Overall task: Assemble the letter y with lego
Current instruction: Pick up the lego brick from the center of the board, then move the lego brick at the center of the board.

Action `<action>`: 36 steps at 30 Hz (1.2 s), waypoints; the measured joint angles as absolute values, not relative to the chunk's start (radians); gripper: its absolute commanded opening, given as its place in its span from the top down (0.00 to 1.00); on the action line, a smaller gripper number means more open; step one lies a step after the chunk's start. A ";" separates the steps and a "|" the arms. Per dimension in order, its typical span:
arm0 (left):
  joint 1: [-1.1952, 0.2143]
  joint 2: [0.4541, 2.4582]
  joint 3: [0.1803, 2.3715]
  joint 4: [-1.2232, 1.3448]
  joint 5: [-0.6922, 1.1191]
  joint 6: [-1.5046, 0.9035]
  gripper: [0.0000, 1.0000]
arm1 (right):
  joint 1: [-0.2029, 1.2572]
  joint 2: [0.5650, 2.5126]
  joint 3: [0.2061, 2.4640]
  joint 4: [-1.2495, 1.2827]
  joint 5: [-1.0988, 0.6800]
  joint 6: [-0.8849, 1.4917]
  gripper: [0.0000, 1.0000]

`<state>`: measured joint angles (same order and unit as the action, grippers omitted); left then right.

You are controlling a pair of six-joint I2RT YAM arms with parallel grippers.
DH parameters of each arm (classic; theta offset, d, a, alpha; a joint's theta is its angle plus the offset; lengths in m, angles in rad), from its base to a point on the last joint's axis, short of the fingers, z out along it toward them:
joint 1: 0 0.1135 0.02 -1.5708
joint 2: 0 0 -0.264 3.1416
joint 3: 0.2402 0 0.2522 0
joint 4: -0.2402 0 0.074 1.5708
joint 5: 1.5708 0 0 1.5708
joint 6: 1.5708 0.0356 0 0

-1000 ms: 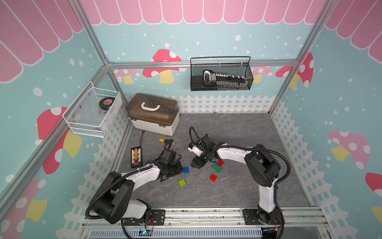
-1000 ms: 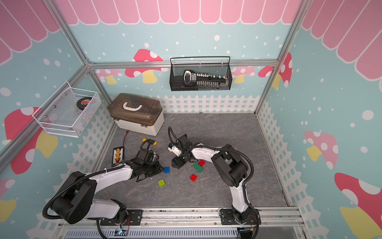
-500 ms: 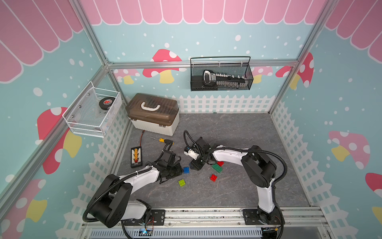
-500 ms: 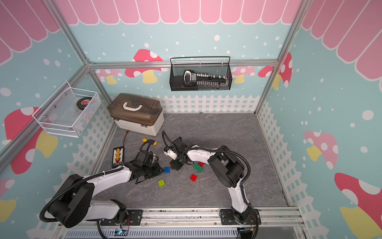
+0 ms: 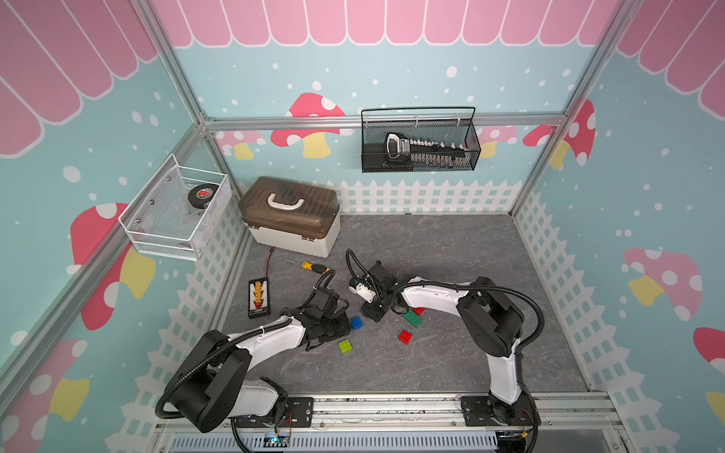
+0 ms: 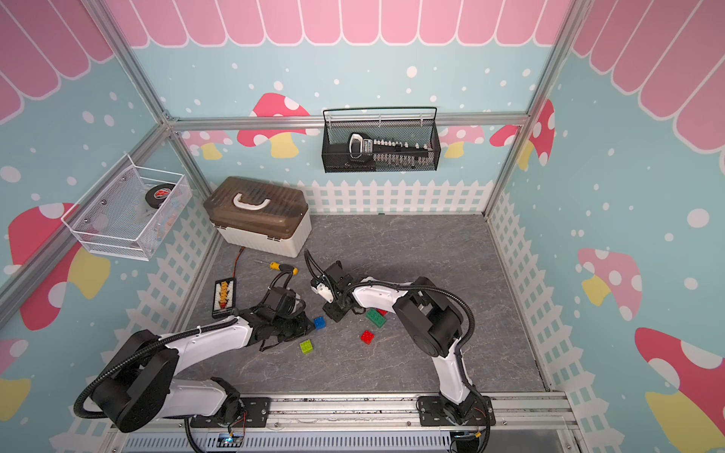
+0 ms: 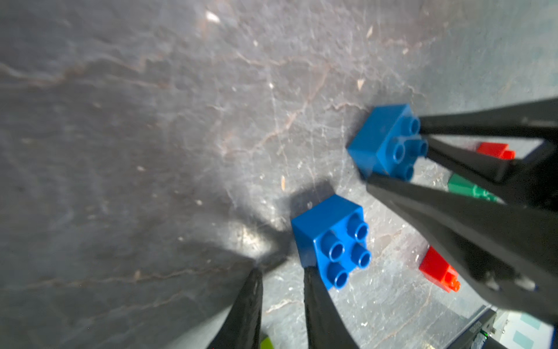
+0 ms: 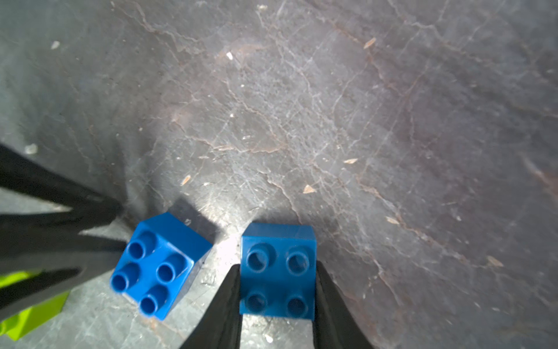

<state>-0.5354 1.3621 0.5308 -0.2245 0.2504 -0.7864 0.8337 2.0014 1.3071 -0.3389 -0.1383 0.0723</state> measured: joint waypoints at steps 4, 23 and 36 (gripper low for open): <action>-0.564 1.362 0.531 -0.224 0.250 -0.797 0.73 | 0.832 1.976 1.275 -0.332 -0.107 0.077 0.68; -0.605 1.327 0.537 -0.261 0.200 -0.807 0.69 | 0.852 1.798 1.130 -0.278 -0.133 0.116 0.70; -0.549 1.064 0.474 -0.370 0.082 -0.803 0.58 | 0.902 1.835 1.171 -0.279 -0.174 0.097 0.72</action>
